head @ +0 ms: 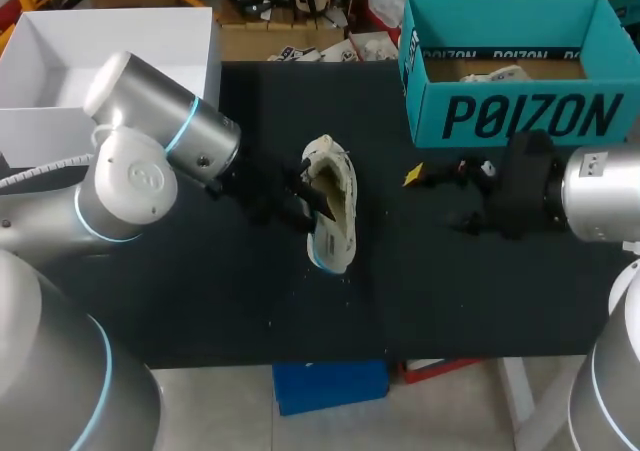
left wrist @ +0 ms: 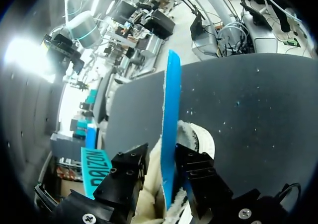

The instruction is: Take the shoe out of the shoebox, open the shoe tongue, remove and reinsert the insole, then place the shoe into the shoebox

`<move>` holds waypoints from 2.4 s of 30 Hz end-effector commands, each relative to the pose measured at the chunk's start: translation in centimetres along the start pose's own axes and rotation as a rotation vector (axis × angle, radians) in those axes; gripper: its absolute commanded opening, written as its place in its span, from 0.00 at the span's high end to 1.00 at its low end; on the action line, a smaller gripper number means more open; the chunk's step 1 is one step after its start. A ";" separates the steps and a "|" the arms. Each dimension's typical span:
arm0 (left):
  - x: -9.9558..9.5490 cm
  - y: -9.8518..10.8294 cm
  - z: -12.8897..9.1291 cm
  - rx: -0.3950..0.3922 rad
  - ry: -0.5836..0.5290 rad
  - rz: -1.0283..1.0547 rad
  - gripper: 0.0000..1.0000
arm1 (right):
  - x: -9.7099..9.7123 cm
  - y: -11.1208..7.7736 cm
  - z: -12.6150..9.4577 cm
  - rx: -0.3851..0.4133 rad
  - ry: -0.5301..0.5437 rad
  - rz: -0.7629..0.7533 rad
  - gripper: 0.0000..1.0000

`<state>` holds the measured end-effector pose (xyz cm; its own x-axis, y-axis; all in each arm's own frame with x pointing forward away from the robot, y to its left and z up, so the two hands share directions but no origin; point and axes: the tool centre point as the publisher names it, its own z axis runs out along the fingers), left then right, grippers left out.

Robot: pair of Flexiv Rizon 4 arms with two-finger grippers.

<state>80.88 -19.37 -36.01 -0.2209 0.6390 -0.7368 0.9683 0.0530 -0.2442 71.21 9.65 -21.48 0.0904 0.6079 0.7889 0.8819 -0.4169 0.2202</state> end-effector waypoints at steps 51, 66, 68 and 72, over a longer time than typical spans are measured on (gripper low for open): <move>-0.2 0.2 0.1 0.002 -0.021 0.053 1.00 | 0.0 0.0 0.0 0.000 -0.002 0.000 0.00; 0.3 2.4 0.6 -0.054 0.000 0.029 1.00 | 0.0 0.0 0.0 0.000 -0.002 0.000 0.00; 0.2 2.6 0.6 -0.062 0.004 0.023 1.00 | 0.0 0.0 0.0 0.000 -0.002 0.000 0.00; 0.2 3.1 0.7 -0.084 0.012 0.013 1.00 | 0.0 0.0 0.0 0.000 -0.002 0.000 0.00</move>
<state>83.56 -19.10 -37.19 -0.2048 0.6420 -0.7389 0.9777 0.0987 -0.1852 71.21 9.65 -21.48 0.0905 0.6081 0.7887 0.8818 -0.4170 0.2203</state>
